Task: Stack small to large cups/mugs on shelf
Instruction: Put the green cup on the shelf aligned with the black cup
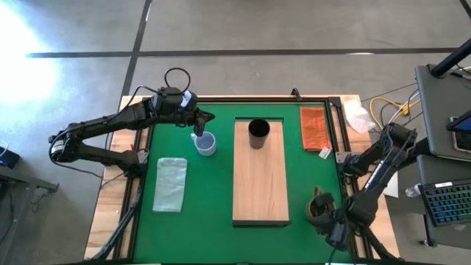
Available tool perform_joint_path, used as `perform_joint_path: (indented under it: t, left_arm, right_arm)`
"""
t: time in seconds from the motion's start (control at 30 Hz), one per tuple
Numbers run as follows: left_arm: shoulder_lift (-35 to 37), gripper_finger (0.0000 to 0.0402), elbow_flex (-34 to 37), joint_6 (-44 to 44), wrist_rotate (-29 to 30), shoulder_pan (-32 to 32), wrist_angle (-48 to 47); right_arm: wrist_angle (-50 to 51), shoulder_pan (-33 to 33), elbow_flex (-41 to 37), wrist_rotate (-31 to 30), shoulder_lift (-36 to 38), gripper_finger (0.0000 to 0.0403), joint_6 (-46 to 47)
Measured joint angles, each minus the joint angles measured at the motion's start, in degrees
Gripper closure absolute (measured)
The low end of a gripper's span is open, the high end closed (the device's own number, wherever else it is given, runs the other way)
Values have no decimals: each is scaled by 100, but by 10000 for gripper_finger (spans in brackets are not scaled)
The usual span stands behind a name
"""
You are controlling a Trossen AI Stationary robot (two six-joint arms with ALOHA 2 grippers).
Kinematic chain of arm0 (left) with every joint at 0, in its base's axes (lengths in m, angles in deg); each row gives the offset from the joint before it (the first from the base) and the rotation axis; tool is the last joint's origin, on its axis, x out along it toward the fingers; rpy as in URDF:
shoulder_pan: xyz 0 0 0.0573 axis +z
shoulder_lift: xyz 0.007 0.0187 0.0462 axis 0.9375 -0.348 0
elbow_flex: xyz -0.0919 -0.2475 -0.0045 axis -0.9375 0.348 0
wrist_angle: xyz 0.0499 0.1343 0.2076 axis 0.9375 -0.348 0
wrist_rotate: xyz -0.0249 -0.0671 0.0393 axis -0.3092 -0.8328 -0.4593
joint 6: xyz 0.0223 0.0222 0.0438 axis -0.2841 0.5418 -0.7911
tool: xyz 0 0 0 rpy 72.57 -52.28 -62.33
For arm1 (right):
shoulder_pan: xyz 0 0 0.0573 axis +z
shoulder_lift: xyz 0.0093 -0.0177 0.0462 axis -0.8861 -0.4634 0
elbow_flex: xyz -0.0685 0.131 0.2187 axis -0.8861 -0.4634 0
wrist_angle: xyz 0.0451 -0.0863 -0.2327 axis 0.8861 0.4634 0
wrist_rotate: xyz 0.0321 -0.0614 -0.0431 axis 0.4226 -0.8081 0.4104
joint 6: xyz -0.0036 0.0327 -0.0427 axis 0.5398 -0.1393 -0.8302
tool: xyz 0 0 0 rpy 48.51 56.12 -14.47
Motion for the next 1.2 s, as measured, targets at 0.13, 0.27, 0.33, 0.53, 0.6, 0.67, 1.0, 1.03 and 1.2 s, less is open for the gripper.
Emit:
perform_joint_path:
  t: [0.13,0.27,0.33,0.53,0.6,0.67,1.0,1.03,1.2]
  left_arm:
    - [0,393,0,5,-19,-1,3]
    - [0,393,0,8,-19,-1,5]
    - [0,393,0,9,-16,0,4]
    - [0,393,0,9,-46,-3,3]
    - [0,393,26,8,-86,-3,3]
    - [0,393,66,10,-95,-3,-1]
    - [-70,393,179,298,-106,-25,-23]
    - [-80,393,179,297,-106,-47,-22]
    - [-111,393,179,115,-167,-125,-43]
  right_arm:
    - [72,-314,207,-99,321,373,-12]
    - [219,-622,443,-112,730,373,74]
    - [590,-753,594,-193,913,373,174]
    - [1854,-1018,1272,-800,1400,373,535]
    - [2139,-1116,1529,-1068,1499,373,659]
    - [2266,-1277,1845,-1344,1526,373,732]
    - [2411,-2782,3322,-1430,986,373,200]
    - [2411,-2963,3463,-1317,905,373,154]
    - [2421,-3609,4136,-727,400,373,-25]
